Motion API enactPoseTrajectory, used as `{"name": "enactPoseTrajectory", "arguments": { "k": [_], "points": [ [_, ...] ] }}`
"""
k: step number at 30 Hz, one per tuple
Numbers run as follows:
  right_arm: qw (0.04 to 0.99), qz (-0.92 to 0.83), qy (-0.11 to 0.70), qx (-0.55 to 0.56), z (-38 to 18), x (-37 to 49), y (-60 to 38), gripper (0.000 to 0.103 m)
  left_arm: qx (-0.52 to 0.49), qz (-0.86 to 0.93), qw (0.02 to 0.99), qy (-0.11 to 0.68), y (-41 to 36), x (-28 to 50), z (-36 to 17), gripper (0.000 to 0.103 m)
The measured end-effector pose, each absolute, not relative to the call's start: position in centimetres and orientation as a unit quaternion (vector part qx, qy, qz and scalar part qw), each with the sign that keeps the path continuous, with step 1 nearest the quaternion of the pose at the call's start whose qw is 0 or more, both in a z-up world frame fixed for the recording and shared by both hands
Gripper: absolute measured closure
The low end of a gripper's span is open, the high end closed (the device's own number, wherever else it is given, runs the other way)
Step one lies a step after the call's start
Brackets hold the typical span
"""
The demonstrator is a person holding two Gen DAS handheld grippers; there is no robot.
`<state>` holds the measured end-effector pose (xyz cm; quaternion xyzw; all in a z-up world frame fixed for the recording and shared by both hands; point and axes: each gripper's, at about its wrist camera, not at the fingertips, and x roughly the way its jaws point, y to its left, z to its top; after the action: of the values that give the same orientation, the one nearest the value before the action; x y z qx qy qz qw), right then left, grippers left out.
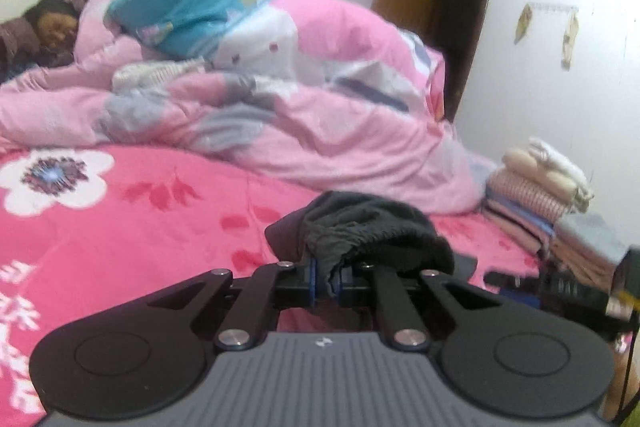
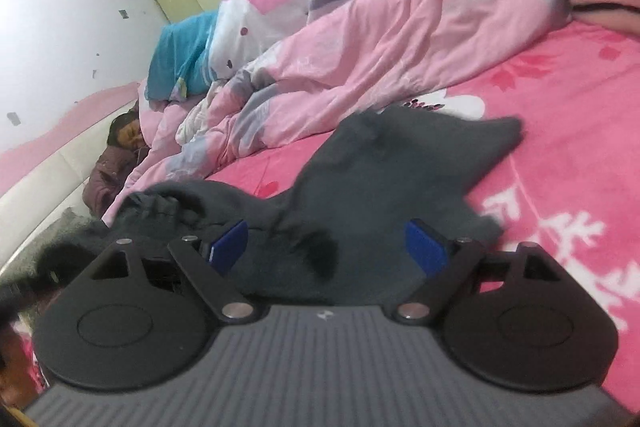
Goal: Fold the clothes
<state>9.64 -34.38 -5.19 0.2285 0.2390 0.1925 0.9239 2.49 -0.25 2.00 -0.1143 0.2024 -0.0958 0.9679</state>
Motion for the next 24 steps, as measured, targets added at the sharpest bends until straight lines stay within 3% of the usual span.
{"name": "enactPoseTrajectory", "arguments": {
  "k": [8, 12, 14, 15, 16, 17, 19, 24],
  "points": [
    [0.918, 0.275, 0.256, 0.128, -6.0, 6.4, -27.4, 0.016, -0.121, -0.093, 0.97, 0.187, 0.9, -0.1, 3.9, 0.094],
    [0.908, 0.282, 0.259, 0.168, -6.3, 7.7, -25.7, 0.017, -0.12, -0.097, 0.975, 0.161, 1.4, -1.9, 5.2, 0.094],
    [0.898, 0.292, 0.267, 0.193, -6.6, 8.7, -25.2, 0.031, -0.118, -0.096, 0.977, 0.148, 1.8, -2.8, 5.8, 0.094],
    [0.896, 0.294, 0.273, 0.192, -6.6, 9.0, -24.8, 0.057, -0.115, -0.093, 0.979, 0.142, 2.0, -3.3, 6.0, 0.094],
    [0.901, 0.286, 0.28, 0.167, -6.5, 9.1, -24.0, 0.077, -0.112, -0.088, 0.98, 0.137, 2.1, -3.5, 6.1, 0.094],
    [0.908, 0.275, 0.284, 0.143, -6.2, 9.0, -23.3, 0.085, -0.108, -0.081, 0.982, 0.135, 2.4, -3.7, 6.1, 0.094],
    [0.929, 0.241, 0.263, 0.099, -5.0, 8.1, -22.6, 0.09, -0.11, -0.065, 0.982, 0.142, 3.0, -3.7, 5.8, 0.094],
    [0.972, 0.165, 0.166, 0.007, 0.3, 4.8, -22.8, 0.092, -0.141, -0.052, 0.977, 0.153, 5.1, -3.8, 4.9, 0.094]
  ]
}}
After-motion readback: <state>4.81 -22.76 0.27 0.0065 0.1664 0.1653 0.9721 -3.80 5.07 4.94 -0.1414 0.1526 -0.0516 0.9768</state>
